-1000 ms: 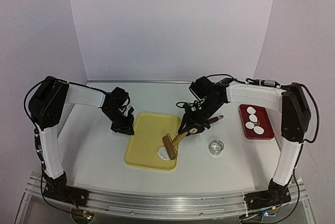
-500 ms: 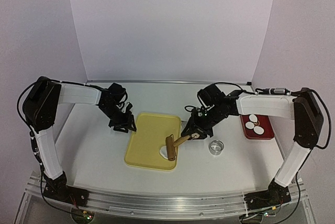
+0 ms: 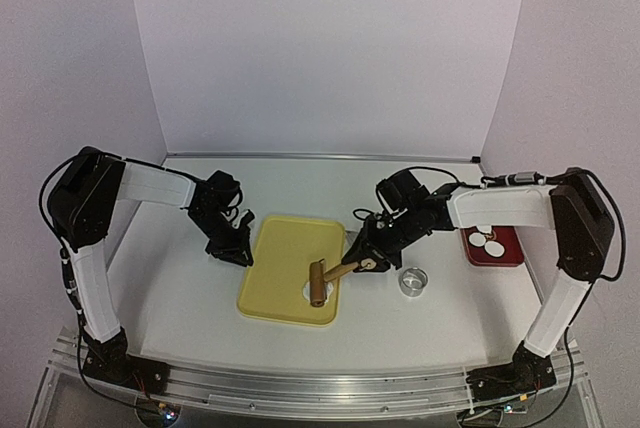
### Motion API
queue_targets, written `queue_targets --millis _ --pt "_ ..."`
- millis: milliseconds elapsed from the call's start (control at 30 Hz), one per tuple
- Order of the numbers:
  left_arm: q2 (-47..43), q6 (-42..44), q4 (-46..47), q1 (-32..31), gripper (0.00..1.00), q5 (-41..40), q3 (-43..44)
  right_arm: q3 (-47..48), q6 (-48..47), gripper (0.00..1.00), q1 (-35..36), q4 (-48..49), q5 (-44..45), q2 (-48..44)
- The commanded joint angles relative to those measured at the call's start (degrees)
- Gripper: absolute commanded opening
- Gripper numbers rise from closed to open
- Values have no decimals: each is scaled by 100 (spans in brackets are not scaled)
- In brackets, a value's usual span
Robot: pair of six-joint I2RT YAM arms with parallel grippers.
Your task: Roll out the dumpling wrappers from the dough
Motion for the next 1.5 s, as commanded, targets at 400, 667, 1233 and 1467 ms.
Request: queue_targets --millis 400,667,1233,1467 --pt "393 579 -330 22 0 -445 20 -975 504 0 139 -466 1235 -411" --pt "479 541 -361 23 0 -364 229 -513 468 0 281 -478 1161 360" --pt "513 711 -452 137 0 -460 238 -1387 1057 0 342 -599 1430 -494" --pt "491 703 -425 142 0 -428 220 -965 942 0 419 -618 1303 278"
